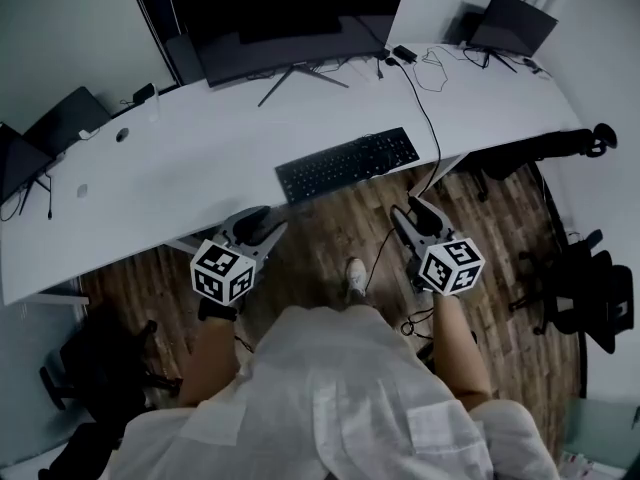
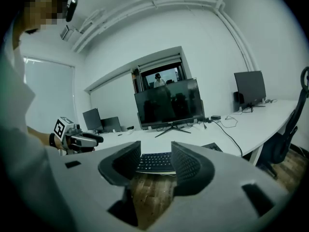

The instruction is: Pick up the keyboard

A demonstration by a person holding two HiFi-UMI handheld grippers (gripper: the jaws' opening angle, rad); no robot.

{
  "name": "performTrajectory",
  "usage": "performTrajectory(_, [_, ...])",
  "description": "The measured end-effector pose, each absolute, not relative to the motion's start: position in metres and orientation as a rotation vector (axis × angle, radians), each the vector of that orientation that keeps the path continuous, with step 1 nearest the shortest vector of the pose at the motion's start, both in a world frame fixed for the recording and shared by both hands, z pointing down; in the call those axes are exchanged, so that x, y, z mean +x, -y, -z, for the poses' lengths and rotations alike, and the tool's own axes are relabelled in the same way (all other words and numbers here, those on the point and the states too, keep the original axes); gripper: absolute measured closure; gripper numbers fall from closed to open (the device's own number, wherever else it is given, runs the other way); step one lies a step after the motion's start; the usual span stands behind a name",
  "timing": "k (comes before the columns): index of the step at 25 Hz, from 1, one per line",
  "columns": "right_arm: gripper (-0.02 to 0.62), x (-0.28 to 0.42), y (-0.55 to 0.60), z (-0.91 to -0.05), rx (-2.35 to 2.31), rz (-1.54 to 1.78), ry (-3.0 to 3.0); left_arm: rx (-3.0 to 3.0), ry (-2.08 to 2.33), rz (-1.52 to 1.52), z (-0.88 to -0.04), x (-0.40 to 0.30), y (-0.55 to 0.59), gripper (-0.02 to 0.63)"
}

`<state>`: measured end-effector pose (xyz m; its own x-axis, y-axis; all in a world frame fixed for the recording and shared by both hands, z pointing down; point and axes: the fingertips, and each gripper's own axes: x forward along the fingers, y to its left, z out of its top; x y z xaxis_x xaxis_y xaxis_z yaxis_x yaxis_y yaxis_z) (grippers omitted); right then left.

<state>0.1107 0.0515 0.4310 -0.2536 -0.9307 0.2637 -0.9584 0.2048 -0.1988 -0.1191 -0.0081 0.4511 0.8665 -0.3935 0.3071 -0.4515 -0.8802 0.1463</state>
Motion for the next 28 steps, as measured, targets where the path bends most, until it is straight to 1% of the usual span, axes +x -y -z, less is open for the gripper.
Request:
performTrajectory(2, [0.38, 0.126, -0.035, -0.445, 1.847, -0.562, 2.368, 2.76, 0.688, -0.453, -0.473, -0.113, 0.021, 0.422])
performTrajectory(5, [0.377, 0.151, -0.006, -0.465, 1.818, -0.61, 2.333, 2.658, 0.739, -0.533, -0.506, -0.102, 0.041, 0.393])
performTrajectory(9, [0.371, 0.192, 0.034, -0.497, 1.76, -0.657, 2.235, 2.53, 0.849, -0.606, -0.541, -0.087, 0.072, 0.377])
performTrajectory(15, [0.316, 0.242, 0.085, -0.543, 1.575, -0.74, 2.142, 2.33, 0.981, -0.674, -0.584, -0.062, 0.113, 0.313])
performTrajectory(19, [0.296, 0.261, 0.123, -0.567, 1.456, -0.787, 2.122, 2.209, 1.045, -0.708, -0.609, -0.059, 0.136, 0.299])
performTrajectory(23, [0.272, 0.28, 0.157, -0.596, 1.367, -0.854, 2.079, 2.1, 1.116, -0.746, -0.629, -0.062, 0.15, 0.299])
performTrajectory(28, [0.262, 0.306, 0.182, -0.633, 1.302, -0.967, 1.986, 2.004, 1.168, -0.78, -0.645, -0.06, 0.162, 0.293])
